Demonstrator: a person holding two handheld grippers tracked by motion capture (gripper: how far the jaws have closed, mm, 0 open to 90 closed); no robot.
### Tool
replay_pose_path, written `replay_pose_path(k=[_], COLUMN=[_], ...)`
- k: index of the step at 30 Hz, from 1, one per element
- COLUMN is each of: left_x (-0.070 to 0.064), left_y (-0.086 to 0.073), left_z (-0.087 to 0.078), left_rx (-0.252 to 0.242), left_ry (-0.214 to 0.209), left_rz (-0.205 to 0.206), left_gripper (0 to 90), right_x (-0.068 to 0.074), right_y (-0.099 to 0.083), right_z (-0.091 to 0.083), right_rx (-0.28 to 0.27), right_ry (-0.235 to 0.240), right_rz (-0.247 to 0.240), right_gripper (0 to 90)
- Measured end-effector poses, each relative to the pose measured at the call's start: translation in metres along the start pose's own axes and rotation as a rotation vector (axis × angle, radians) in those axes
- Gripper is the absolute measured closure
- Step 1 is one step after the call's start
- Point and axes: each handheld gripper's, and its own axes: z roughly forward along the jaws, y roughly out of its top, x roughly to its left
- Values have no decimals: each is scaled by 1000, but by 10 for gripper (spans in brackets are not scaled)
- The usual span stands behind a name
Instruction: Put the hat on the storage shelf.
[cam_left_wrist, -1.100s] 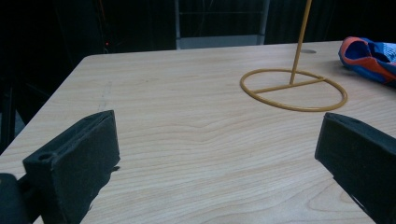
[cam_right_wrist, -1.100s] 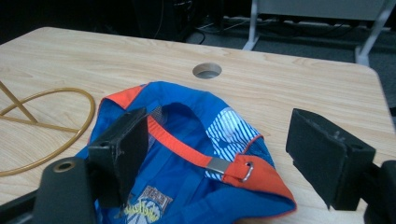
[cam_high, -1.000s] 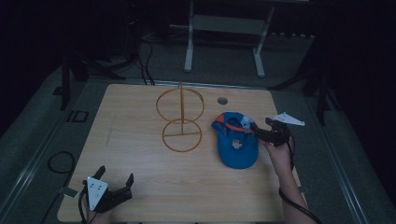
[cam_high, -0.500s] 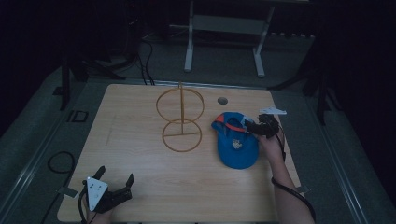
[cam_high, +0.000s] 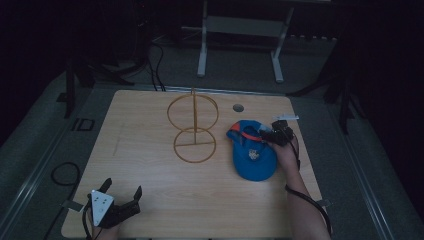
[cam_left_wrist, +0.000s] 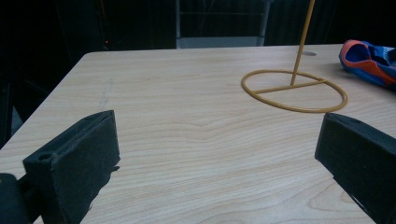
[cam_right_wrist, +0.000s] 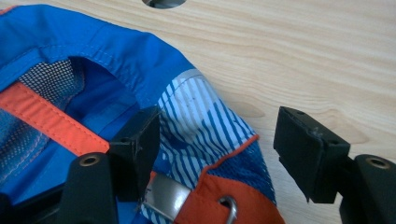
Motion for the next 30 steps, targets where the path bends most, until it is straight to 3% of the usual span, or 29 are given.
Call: replay_pose_path(k=[3, 7, 10, 16, 19, 21, 23, 26, 30], left_x=[0, 0, 0, -1, -1, -1, -1, 0, -1], left_y=[0, 0, 0, 0, 0, 0, 0, 1, 1], left_z=[0, 0, 0, 0, 0, 0, -1, -1, -1], left_rx=[3, 4, 4, -6, -4, -3, -4, -9, 0], left_ry=[-4, -8, -8, -15, -18, -19, -19, -18, -12], left_rz=[-1, -3, -6, 1, 6, 9, 5, -2, 8], left_gripper=[1, 1, 1, 1, 1, 1, 1, 1, 1], right_x=[-1, 1, 2, 6, 10, 14, 14, 13, 14], right_y=[-1, -5, -6, -5, -3, -2, -1, 2, 11], right_z=[6, 13, 13, 13, 12, 11, 8, 1, -13], right_rx=[15, 62, 51, 51, 60, 68, 55, 28, -4], right_ry=[12, 16, 28, 78, 71, 50, 46, 54, 63], right_rz=[1, -32, -31, -42, -56, -70, -54, -33, -44], right_gripper=[330, 379, 439, 699, 808, 835, 844, 850, 852])
